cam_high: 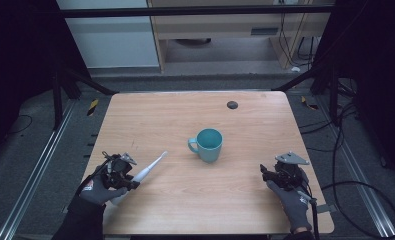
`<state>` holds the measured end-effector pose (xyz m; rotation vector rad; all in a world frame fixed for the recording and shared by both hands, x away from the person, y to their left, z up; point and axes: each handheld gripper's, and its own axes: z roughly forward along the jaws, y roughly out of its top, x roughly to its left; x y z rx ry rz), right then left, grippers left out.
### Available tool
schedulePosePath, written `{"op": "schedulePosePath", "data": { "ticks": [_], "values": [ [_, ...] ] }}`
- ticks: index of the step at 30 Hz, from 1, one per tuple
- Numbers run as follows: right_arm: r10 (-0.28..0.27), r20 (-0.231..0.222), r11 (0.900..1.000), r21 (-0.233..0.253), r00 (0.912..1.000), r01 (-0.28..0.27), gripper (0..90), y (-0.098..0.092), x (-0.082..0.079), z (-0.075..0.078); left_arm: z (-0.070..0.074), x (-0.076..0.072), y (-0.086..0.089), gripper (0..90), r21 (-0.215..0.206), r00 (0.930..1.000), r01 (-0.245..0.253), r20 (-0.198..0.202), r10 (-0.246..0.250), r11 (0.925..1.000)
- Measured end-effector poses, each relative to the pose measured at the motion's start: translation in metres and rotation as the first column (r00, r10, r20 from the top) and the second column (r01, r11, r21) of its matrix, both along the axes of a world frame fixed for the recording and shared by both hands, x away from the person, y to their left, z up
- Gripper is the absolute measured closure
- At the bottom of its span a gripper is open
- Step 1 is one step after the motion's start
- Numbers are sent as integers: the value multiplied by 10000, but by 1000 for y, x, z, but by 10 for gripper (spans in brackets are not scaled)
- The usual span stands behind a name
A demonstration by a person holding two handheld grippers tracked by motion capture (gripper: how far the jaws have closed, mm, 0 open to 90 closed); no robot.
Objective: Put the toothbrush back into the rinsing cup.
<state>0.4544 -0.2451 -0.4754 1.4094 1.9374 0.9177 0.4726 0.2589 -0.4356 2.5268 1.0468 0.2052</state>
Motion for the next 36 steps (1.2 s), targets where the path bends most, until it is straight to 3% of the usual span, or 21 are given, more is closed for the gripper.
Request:
{"op": "schedulePosePath", "data": {
  "ticks": [1,4,6,7,8,10,12,13,14,15,16,19,20,21,22,26,31,34,35,36],
  "values": [
    [-14,-13,10000,5,10000,14,312,0,0,0,0,0,0,658,0,10000,0,0,0,10000],
    [-27,15,10000,-1,10000,27,311,0,0,0,13,-2,-4,658,-415,9958,-507,741,536,9979],
    [-32,15,10000,-9,10000,32,310,0,0,0,16,-2,-5,658,-525,9944,-532,888,577,9972],
    [-48,-8,10000,-25,10000,48,309,0,0,-1,23,-2,-7,658,-848,9879,-801,1259,904,9932],
    [-48,-8,10000,-25,10000,48,309,0,0,-1,23,-2,-7,658,-848,9879,-801,1259,904,9932],
    [-35,-19,10000,-27,10000,35,308,1,0,-1,33,0,-9,658,-1312,9768,-1091,1697,1308,9853],
    [-25,-28,10000,-31,10000,25,308,1,1,-1,37,1,-10,658,-1452,9734,-1137,1819,1395,9828],
    [-50,-53,10000,0,10000,50,307,1,1,-1,43,3,-14,658,-1656,9647,-1234,2113,1574,9784],
    [-45,-36,10000,-63,10000,44,307,1,1,-1,43,3,-14,658,-1656,9647,-1234,2113,1574,9784],
    [-54,-28,10000,-41,10000,54,307,1,1,-1,48,6,-19,658,-1845,9563,-1321,2349,1742,9739],
    [-58,-20,10000,-17,10000,58,307,1,1,-1,48,6,-19,658,-1845,9563,-1321,2349,1742,9739],
    [-55,13,10000,-30,10000,55,306,0,1,-1,56,12,-27,658,-2277,9357,-1513,2806,2136,9619],
    [-71,42,10000,-9,10000,72,306,0,1,-1,60,17,-32,658,-2681,9232,-1653,2966,2446,9491],
    [-77,42,10000,-4,10000,77,306,0,1,-1,61,19,-34,658,-2740,9169,-1699,3081,2537,9466],
    [-77,42,10000,-4,10000,77,306,0,1,-1,61,19,-34,658,-2740,9169,-1699,3081,2537,9466],
    [-69,26,10000,-7,10000,69,306,0,1,-1,67,26,-44,658,-3030,8909,-1857,3493,2903,9347],
    [-82,46,10000,2,10000,82,306,-1,1,-1,74,37,-59,658,-3557,8662,-1880,3793,3252,9155],
    [-66,41,10000,32,10000,66,306,-1,1,-1,76,45,-69,658,-3772,8615,-1909,3781,3388,9063],
    [-50,54,10000,47,10000,50,305,-1,2,-1,77,49,-75,658,-3883,8514,-1990,3861,3549,8998],
    [-50,54,10000,47,10000,50,305,-1,2,-1,77,49,-75,658,-3883,8514,-1990,3861,3549,8998]
  ]
}}
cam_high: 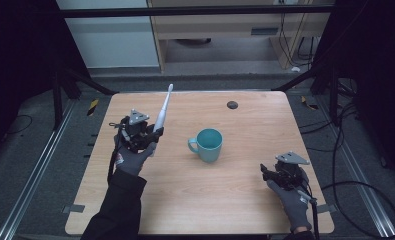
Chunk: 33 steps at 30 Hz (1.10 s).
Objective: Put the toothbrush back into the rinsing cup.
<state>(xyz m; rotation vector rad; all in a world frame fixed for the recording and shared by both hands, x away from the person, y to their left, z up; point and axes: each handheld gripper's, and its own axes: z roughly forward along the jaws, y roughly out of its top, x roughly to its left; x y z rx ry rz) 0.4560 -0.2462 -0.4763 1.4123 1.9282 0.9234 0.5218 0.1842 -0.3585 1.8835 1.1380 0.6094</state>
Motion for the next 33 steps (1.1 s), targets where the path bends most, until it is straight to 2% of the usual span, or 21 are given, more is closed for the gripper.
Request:
{"op": "schedulePosePath", "data": {
  "ticks": [2,3,4,5,7,11,16,20,23,33],
  "values": [
    [12,3,10000,-35,10000,-12,305,0,0,0,1,5,-7,658,-265,9998,-47,168,52,9996],
    [8,6,10000,-13,10000,-8,304,1,0,0,2,11,-13,658,-262,9991,-167,376,176,9995],
    [8,6,10000,-13,10000,-8,304,1,0,0,2,11,-13,658,-262,9991,-167,376,176,9995],
    [18,23,10000,-25,10000,-18,303,0,0,0,2,15,-19,658,-482,9990,-171,407,191,9987],
    [23,23,10000,-4,10000,-23,303,0,0,0,3,20,-25,658,-498,9979,-243,585,272,9985],
    [-10,-1,10000,49,10000,10,302,0,0,-1,5,24,-33,658,-640,9971,-222,711,267,9977],
    [-14,10,10000,30,10000,14,300,0,0,-1,8,32,-46,658,-961,9974,-258,645,321,9950],
    [3,5,10000,18,10000,-3,300,1,1,-2,11,36,-58,658,-1288,9954,-294,866,408,9912],
    [10,35,10000,81,10000,-10,300,1,0,-1,14,37,-68,658,-1381,9933,-244,1087,396,9901],
    [43,51,9999,101,10000,-44,300,2,1,-1,12,37,-96,658,-1694,9914,-53,1279,273,9855]
  ]
}}
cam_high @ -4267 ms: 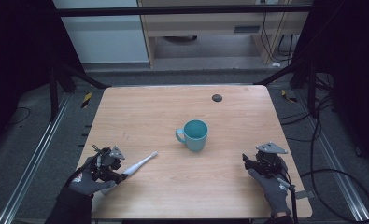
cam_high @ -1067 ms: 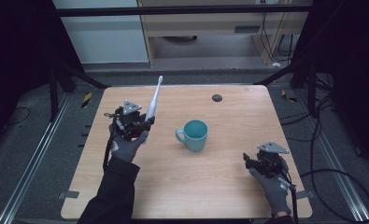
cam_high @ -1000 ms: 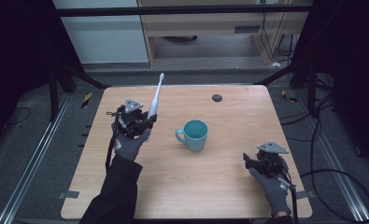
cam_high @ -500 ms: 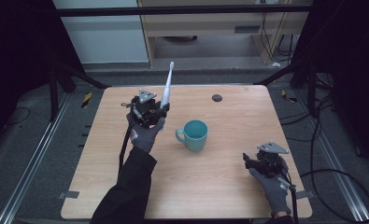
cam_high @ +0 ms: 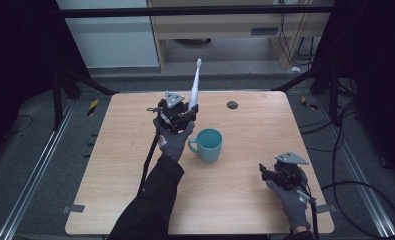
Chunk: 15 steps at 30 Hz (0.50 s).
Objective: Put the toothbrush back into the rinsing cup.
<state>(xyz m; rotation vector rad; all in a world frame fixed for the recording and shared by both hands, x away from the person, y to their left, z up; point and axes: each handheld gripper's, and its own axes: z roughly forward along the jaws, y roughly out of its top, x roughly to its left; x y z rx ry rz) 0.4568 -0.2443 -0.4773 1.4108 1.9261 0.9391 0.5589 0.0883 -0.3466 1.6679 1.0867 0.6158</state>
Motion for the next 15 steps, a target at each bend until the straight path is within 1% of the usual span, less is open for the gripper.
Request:
{"op": "schedulePosePath", "data": {
  "ticks": [3,6,7,8,9,11,13,15],
  "values": [
    [-10,0,10000,-1,10000,10,300,0,0,0,-4,0,-7,658,-80,10000,50,-30,-51,10000],
    [7,11,10000,10,10000,-7,300,0,0,0,-8,0,-14,658,-198,10000,73,58,-72,9998],
    [7,11,10000,10,10000,-7,300,0,0,0,-8,0,-14,658,-198,10000,73,58,-72,9998],
    [4,3,10000,15,10000,-4,300,0,0,0,-10,1,-18,658,-280,9999,156,14,-155,9995],
    [4,3,10000,15,10000,-4,300,0,0,0,-10,1,-18,658,-280,9999,156,14,-155,9995],
    [-10,1,10000,37,10000,10,300,0,0,0,-14,2,-22,658,-217,9997,237,-50,-238,9995],
    [-10,-1,10000,51,10000,10,300,1,0,0,-16,3,-24,658,-247,9996,257,-87,-259,9994],
    [17,-1,10000,18,10000,-17,300,1,1,-1,-21,4,-27,658,-265,9995,300,-113,-303,9992]
  ]
}}
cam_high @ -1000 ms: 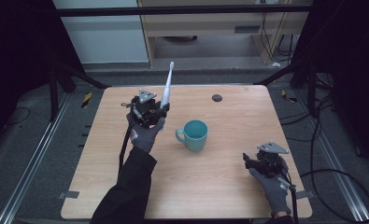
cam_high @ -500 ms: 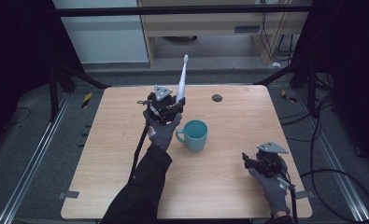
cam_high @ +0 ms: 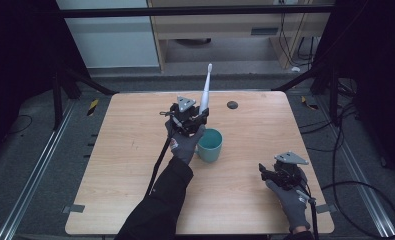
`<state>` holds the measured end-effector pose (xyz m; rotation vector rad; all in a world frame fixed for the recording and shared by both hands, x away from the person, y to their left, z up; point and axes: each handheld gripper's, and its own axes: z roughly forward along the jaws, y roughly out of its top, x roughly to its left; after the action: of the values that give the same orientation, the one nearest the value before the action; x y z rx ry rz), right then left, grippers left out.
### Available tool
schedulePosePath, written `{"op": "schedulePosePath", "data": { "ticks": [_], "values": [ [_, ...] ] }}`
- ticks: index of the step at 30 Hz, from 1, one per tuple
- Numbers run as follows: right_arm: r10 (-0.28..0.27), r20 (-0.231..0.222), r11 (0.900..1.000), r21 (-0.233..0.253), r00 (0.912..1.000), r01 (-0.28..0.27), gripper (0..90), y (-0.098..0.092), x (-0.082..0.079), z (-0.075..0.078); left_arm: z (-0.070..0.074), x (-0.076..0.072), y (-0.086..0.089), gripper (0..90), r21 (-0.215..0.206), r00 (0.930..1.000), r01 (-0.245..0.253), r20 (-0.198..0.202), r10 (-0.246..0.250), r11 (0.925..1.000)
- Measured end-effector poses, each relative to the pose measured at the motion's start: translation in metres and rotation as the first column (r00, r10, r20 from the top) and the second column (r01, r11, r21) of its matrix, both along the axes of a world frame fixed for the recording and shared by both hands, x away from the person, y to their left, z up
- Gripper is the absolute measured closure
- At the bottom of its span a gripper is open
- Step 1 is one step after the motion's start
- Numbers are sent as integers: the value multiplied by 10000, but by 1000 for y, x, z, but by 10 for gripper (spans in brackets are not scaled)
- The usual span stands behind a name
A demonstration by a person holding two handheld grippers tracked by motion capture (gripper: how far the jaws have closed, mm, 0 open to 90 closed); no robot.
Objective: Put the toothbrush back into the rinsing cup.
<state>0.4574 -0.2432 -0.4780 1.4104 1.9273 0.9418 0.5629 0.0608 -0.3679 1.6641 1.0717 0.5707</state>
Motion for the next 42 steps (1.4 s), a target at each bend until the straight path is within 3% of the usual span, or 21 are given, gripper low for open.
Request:
{"op": "schedulePosePath", "data": {
  "ticks": [14,27,32,42],
  "values": [
    [25,22,10000,36,10000,-25,300,0,0,0,-24,6,-12,658,110,9991,360,-235,-357,9993],
    [41,19,10000,-36,10000,-41,296,1,1,0,-56,1,-15,657,548,9965,606,-618,-572,9967],
    [18,34,10000,-77,10000,-18,294,1,1,0,-61,-1,-18,657,874,9975,534,-500,-491,9947],
    [15,69,10000,-97,10000,-15,293,1,0,1,-67,-3,-21,655,1101,9957,776,-588,-715,9909]
  ]
}}
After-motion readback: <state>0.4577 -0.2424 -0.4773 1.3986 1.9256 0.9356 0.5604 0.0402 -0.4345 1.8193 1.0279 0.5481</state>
